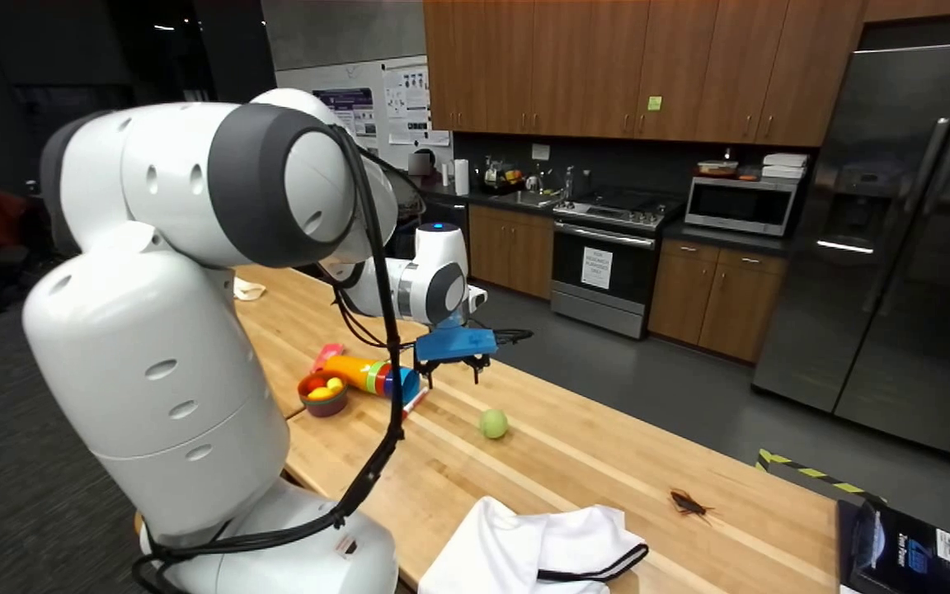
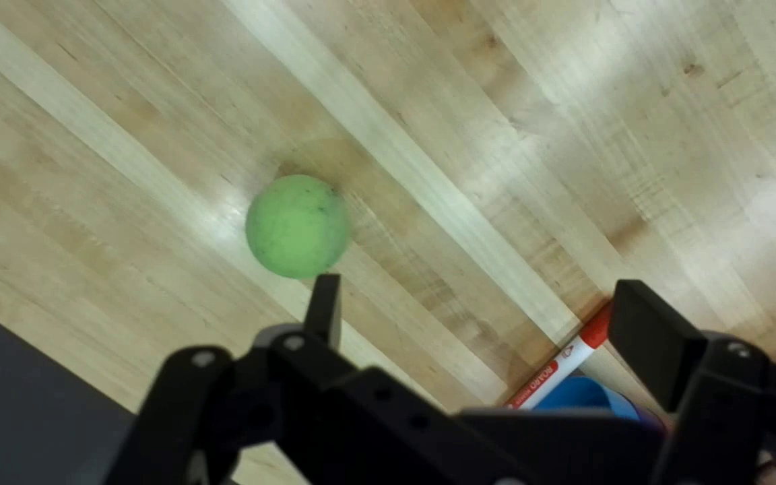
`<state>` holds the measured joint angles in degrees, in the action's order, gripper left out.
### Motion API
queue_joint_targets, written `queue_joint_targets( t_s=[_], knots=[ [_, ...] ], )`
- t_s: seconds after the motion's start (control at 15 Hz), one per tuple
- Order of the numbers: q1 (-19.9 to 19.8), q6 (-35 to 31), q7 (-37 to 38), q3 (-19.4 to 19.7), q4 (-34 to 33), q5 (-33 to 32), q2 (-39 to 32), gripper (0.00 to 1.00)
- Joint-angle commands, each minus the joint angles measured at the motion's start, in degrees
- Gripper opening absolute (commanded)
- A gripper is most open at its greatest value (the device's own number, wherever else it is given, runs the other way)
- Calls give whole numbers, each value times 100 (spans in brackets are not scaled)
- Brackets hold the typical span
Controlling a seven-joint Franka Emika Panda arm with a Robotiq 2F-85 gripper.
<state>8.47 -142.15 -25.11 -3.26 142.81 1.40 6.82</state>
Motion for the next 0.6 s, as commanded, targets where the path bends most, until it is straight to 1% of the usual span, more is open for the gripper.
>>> queue_joint_targets(
  t_s=[0.0,0.13,0.2,0.27,0.4,0.53],
  knots=[
    [190,-20,153,-329,-93,-231,46,100],
    [257,-21,102,-450,-328,-316,-152,100],
    [292,-42,273,-562,-483,-476,-316,100],
    [334,-20,267,-612,-630,-441,-491,100],
    [361,11,576,-732,-834,-552,-745,100],
    [349,89,1074,-800,-1188,-587,-1178,100]
  ],
)
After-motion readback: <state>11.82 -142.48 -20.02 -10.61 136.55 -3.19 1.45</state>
